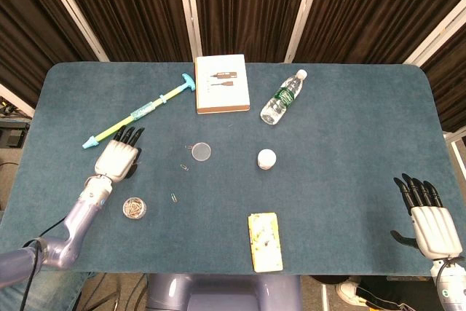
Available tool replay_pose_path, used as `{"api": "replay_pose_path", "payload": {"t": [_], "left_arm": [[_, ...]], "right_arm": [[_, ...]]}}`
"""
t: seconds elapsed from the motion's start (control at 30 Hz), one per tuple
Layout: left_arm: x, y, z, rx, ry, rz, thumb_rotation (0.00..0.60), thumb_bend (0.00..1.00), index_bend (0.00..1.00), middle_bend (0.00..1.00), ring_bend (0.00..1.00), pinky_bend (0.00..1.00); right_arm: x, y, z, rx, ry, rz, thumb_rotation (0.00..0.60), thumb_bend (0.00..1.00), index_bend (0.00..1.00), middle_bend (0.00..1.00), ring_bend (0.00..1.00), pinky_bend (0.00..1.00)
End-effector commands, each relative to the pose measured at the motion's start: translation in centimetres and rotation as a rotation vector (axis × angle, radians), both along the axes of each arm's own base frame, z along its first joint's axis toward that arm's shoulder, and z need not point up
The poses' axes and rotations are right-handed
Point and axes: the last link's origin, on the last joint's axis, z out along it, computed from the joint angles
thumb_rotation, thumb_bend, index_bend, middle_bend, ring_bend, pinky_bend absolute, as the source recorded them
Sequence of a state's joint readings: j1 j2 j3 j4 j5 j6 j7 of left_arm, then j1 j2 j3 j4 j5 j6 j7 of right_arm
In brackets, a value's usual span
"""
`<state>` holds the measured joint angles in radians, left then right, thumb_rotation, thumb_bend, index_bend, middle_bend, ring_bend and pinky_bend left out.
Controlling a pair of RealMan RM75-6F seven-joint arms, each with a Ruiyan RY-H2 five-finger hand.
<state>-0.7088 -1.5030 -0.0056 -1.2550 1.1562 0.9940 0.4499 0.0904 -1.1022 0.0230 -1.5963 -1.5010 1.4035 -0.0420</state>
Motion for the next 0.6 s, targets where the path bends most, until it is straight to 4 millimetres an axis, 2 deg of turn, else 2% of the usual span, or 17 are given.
{"api": "replay_pose_path", "payload": {"t": [0.03, 0.3, 0.6], "left_arm": [[-0.6, -1.9, 0.5, -0.026, -0.020, -0.022, 0.600, 0.41, 0.61, 0.00, 0.00, 0.04], [0.6, -4.6, 0.4, -0.077, -0.050, -0.132, 0.600, 0.41, 0.61, 0.00, 0.00, 0.03], [2.2, -6.0, 0.3, -0.111, -0.040, -0.205, 0.600, 0.41, 0.61, 0.00, 0.00, 0.04]], "right_arm": [[0.1, 0.0, -0.1, 0.002, 0.002, 0.001, 0.600, 0.00, 0.00, 0.00, 0.00, 0.00], [0.2, 0.0, -0.5, 0.015, 0.009, 0.000, 0.600, 0.00, 0.00, 0.00, 0.00, 0.00], [-0.2, -0.4, -0.4, 0.019, 0.004, -0.017, 0.600, 0.00, 0.00, 0.00, 0.00, 0.00]]}}
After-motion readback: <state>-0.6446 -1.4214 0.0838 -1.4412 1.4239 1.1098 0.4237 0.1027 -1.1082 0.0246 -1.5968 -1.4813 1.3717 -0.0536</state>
